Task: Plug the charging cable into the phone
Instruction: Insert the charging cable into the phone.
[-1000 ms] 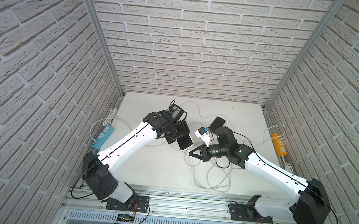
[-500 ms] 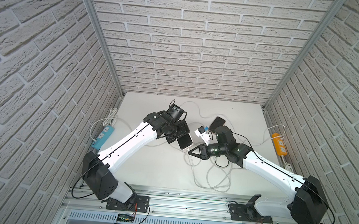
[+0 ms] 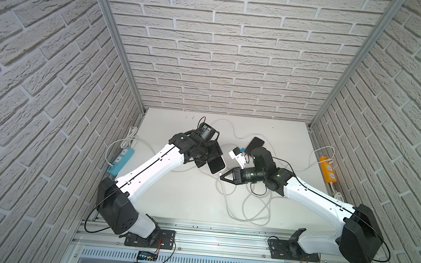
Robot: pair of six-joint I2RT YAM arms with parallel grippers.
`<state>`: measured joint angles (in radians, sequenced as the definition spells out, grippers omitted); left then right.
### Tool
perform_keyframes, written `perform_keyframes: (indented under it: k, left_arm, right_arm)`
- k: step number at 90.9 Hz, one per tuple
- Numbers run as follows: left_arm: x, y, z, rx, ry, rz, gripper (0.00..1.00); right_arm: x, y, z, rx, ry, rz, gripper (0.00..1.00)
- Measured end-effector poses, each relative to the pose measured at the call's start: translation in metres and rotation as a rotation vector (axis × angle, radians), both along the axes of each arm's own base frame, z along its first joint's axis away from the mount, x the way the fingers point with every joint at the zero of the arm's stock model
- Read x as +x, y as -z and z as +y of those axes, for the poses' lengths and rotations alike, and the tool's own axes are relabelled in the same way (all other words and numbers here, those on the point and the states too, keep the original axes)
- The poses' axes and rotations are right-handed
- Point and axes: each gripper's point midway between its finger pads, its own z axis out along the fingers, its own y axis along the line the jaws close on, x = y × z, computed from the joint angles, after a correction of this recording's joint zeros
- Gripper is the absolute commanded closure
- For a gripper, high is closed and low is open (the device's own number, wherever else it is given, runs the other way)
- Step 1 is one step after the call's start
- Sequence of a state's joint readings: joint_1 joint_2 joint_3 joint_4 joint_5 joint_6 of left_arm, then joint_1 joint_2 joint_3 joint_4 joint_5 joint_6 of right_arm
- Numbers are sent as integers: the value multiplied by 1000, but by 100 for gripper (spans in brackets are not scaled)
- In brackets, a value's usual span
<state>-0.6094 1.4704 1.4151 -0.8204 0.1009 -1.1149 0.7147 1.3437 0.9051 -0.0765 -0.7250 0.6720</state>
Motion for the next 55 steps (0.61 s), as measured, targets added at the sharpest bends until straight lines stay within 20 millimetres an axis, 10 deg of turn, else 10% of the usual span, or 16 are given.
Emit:
perform_keyframes:
  k: [55]
  left_arm:
    - [2, 0, -1, 21, 24, -41, 100]
  right_arm:
    - [5, 4, 0, 9, -3, 28, 97]
